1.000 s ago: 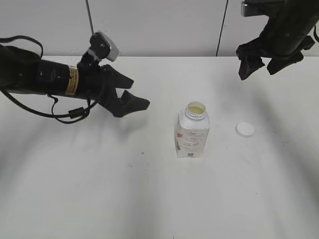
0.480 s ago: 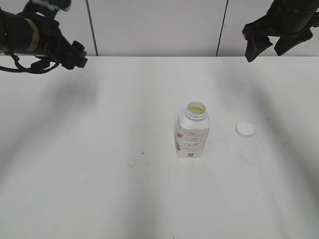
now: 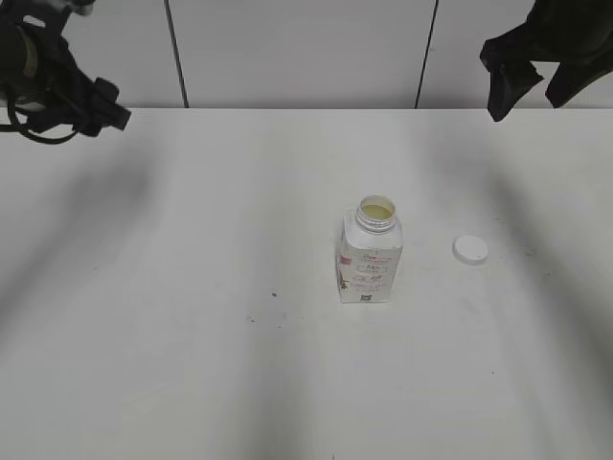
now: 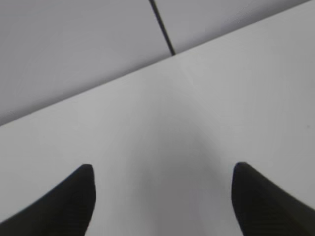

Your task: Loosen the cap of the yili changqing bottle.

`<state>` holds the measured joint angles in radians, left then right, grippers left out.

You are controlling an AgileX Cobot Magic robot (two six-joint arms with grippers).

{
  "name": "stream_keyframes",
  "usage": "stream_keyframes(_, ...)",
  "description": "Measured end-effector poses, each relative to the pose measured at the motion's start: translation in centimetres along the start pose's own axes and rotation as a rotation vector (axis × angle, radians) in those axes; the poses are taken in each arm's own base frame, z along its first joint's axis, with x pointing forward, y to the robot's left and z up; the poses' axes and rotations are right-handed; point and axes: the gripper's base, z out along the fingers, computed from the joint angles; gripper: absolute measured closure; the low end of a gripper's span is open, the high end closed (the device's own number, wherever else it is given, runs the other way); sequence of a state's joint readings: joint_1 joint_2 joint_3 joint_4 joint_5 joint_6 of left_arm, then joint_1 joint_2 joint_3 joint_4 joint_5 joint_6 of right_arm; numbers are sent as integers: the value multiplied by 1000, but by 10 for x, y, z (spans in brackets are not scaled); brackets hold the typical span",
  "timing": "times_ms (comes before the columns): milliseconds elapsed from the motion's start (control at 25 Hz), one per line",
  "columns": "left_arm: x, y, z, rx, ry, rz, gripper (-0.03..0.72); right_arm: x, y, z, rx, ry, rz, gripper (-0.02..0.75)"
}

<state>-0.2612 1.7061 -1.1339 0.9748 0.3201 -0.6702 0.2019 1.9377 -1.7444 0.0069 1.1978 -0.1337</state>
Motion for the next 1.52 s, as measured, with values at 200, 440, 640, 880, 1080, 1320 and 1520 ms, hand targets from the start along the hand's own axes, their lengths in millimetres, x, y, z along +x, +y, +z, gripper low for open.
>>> stream_keyframes(200,13,5,-6,9,263,36,165,-6,-2,-11,6,-32,2,143)
stream_keyframes(440,1,15,-24,73,447,-24,167,-9,-6,-19,13,-60,16,143)
stream_keyframes(640,2,24,-37,92,596,-94,175,-6,-14,-30,15,-85,40,143)
stream_keyframes(880,17,39,-45,103,734,-183,176,1,-32,-39,29,-95,89,143)
stream_keyframes(1080,14,47,-63,103,700,-219,176,19,-33,-55,34,-99,103,144)
stream_keyframes(1320,30,42,-86,133,659,-246,176,48,-27,-71,33,-88,106,149)
stream_keyframes(1520,49,35,-102,153,661,-259,176,77,-20,-81,30,-74,106,150)
